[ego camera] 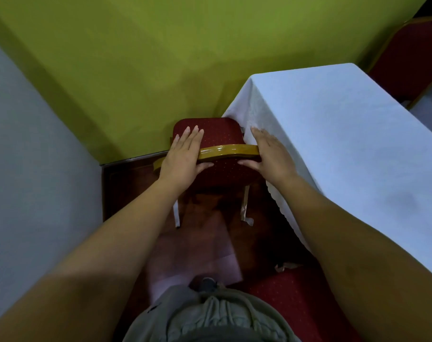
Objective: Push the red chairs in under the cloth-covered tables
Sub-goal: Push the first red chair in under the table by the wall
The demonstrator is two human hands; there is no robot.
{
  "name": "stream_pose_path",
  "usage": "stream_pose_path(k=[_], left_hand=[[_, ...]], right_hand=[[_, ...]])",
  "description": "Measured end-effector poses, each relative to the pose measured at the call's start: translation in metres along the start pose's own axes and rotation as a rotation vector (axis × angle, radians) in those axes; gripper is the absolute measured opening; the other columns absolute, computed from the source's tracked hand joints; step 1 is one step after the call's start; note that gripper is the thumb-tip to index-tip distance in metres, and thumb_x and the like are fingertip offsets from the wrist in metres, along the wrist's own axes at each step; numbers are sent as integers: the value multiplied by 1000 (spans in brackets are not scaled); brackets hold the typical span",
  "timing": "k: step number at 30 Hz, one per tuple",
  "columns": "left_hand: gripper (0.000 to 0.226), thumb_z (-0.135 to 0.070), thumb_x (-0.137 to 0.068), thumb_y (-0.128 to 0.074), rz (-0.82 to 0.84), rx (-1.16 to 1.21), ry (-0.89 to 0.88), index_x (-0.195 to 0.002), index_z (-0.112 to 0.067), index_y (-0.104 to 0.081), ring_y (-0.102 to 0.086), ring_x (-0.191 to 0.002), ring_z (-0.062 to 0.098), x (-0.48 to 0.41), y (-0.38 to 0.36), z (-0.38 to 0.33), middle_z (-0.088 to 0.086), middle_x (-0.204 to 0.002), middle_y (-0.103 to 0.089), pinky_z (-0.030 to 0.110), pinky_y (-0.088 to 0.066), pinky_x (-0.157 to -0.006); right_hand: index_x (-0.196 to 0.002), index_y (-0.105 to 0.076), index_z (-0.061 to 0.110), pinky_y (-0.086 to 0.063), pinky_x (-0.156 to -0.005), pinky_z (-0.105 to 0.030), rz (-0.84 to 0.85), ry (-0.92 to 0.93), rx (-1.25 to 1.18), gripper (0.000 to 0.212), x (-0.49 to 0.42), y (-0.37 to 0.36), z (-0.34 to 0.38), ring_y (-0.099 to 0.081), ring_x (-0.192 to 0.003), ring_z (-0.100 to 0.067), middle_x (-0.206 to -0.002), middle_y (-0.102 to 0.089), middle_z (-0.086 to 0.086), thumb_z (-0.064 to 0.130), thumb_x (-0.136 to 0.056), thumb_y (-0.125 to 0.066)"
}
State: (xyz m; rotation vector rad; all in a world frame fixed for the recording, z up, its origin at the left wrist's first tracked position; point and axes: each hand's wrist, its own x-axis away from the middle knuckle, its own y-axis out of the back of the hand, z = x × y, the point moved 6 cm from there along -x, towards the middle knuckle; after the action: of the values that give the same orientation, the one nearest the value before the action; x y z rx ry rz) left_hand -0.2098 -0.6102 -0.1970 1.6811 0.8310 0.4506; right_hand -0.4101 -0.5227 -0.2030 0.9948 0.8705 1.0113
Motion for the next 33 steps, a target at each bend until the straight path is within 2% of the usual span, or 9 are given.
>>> stream_pose_path(k=[9,17,23,30,33], left_hand=[[92,-44,-90,-58,-7,-49,8,-154,-8,-3,5,-150,20,5,-2,0,5,-163,0,34,1,-121],[92,-44,-90,-59,7,-31,34,-154,-9,-2,6,-150,21,28,4,11,4,-163,1,33,1,-120],[88,-42,-93,-56,33,-3,23,-155,-12,-3,7,-150,19,57,15,24,3,-163,1,31,-1,-118],[92,-53,-90,-53,81,65,-7,-155,-11,-3,5,-150,19,98,26,48,5,-163,2,35,-2,-121],[92,-61,-90,-43,107,90,-18,-155,-15,2,9,-149,15,115,30,57,2,-163,7,30,1,-117]], right_hand=[[-149,-32,22,-38,-107,-54,-59,-19,-15,92,8,2,3,-31,-143,-24,-155,-34,-9,63,-74,-67],[-147,-37,18,-41,-107,-45,-129,-23,4,87,39,3,30,-35,-141,-21,-151,-42,-7,60,-77,-67],[-146,-42,14,-34,-109,-35,-205,-27,20,79,78,5,68,-39,-139,-21,-148,-45,-6,52,-82,-69],[-140,-50,11,-45,-100,-34,-255,-20,66,69,121,-4,119,-51,-129,-23,-140,-54,-9,46,-84,-70],[-138,-51,10,-49,-95,-31,-269,3,68,66,138,-10,139,-57,-124,-22,-137,-57,-10,43,-84,-71]])
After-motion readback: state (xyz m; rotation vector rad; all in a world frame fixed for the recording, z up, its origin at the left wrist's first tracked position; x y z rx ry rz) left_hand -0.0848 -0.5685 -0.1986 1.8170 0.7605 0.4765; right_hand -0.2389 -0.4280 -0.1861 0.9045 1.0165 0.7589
